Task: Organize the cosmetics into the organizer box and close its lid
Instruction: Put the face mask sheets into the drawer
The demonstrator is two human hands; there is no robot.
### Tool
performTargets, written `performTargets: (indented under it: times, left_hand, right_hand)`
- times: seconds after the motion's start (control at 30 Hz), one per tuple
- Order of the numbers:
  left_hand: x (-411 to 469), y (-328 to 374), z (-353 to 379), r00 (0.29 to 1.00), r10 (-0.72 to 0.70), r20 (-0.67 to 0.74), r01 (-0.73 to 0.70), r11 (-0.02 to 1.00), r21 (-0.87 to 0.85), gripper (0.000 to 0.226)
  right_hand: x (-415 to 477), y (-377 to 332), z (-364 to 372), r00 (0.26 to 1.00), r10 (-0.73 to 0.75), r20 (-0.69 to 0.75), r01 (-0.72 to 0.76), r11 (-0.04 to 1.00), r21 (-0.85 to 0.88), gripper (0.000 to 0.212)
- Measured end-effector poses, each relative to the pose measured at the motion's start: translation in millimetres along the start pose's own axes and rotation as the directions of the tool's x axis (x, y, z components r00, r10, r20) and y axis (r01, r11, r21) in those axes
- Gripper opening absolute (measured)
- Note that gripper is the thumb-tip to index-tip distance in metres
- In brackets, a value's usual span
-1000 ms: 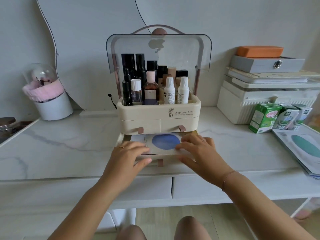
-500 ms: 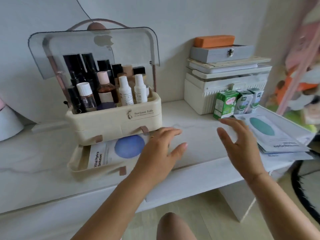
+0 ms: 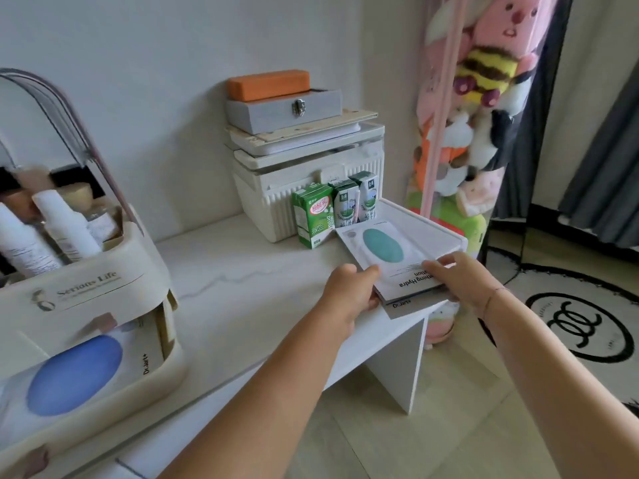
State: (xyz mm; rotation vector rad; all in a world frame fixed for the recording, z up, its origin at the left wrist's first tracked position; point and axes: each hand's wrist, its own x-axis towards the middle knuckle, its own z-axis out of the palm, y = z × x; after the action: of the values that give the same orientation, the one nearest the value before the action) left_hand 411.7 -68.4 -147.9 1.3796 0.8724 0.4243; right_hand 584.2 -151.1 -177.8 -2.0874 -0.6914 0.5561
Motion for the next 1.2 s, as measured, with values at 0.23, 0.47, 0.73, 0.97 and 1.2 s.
performTargets:
  times: [0.23,0.47,0.73,0.97,1.2]
  left_hand:
    - [-9,-10,7,0.996,0.024,-0.086,-0.019,0.998,0.058,0.028]
    - [-42,-38,-23,0.988,0.093,-0.127,-0.092,0.996,0.007,0.039]
    - [-79,-4,-78,0.983,0.183,-0.018,-0.174,0.895,-0.412,0.041]
    - [-65,19,-119,0.864,0.436,-0.252,-0.476,0.87,-0.128,0.035]
    - [-52,-8,-135,0.847,0.423,-0.322,-0.476,0.873,-0.106,0.035]
  right_hand:
    - [-28,16,-6,0.955,0.053,0.292,-0.177,0.891,0.418,0.029]
    - [-104,23,8,0.859,-0.238,0.453,-0.212,0.641,0.738,0.038]
    - [-109,-32,45,0.784,-0.503,0.364,0.019,0.605,0.796,0.041]
    - [-84,-105,82,0.745,-0.611,0.268,0.313,0.675,0.668,0.043]
    - [-71,-92,125,0.784,-0.548,0.291,0.298,0.745,0.597,0.054]
